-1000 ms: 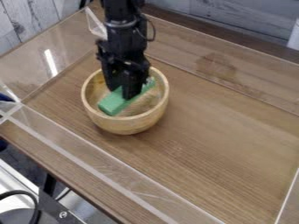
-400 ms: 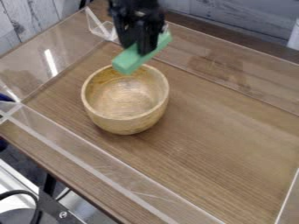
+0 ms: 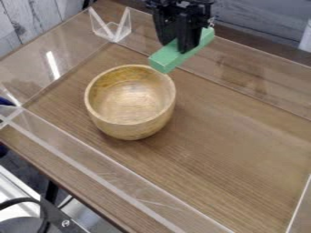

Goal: Remove the green block from inside the brown bowl and put it on the table

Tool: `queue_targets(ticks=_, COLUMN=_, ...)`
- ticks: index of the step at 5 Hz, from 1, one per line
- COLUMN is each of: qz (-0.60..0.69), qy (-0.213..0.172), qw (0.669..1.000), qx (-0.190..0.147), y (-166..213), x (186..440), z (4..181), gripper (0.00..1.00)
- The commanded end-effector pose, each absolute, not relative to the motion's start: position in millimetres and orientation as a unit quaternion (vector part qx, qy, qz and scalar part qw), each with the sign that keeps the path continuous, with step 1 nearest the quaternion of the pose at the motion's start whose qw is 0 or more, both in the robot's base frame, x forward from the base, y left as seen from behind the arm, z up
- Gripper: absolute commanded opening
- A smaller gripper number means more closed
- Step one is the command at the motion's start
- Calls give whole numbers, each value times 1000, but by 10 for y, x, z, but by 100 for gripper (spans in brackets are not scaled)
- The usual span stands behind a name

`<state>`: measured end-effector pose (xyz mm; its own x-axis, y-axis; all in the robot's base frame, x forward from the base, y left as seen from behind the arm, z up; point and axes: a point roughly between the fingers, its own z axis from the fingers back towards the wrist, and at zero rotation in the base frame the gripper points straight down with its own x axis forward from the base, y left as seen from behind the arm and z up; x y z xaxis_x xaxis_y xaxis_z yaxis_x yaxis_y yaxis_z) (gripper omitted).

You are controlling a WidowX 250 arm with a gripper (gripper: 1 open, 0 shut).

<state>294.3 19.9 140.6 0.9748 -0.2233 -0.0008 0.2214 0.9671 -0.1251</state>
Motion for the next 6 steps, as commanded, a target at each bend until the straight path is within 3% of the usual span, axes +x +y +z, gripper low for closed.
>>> queue_targets(ticks=1, qz=-142, qy=-30, qw=988, qx=-53, y=-41, x=2741, z=1559, gripper=0)
queue_targets(ticks=3, qz=-175, qy=-17, qw=983, qx=-54, y=-468, x=2442, z=1129, gripper=0)
queue_targets(ticks=6, qz=-194, qy=-17, qw=979, qx=-52, y=-672, x=2609, z=904, gripper=0)
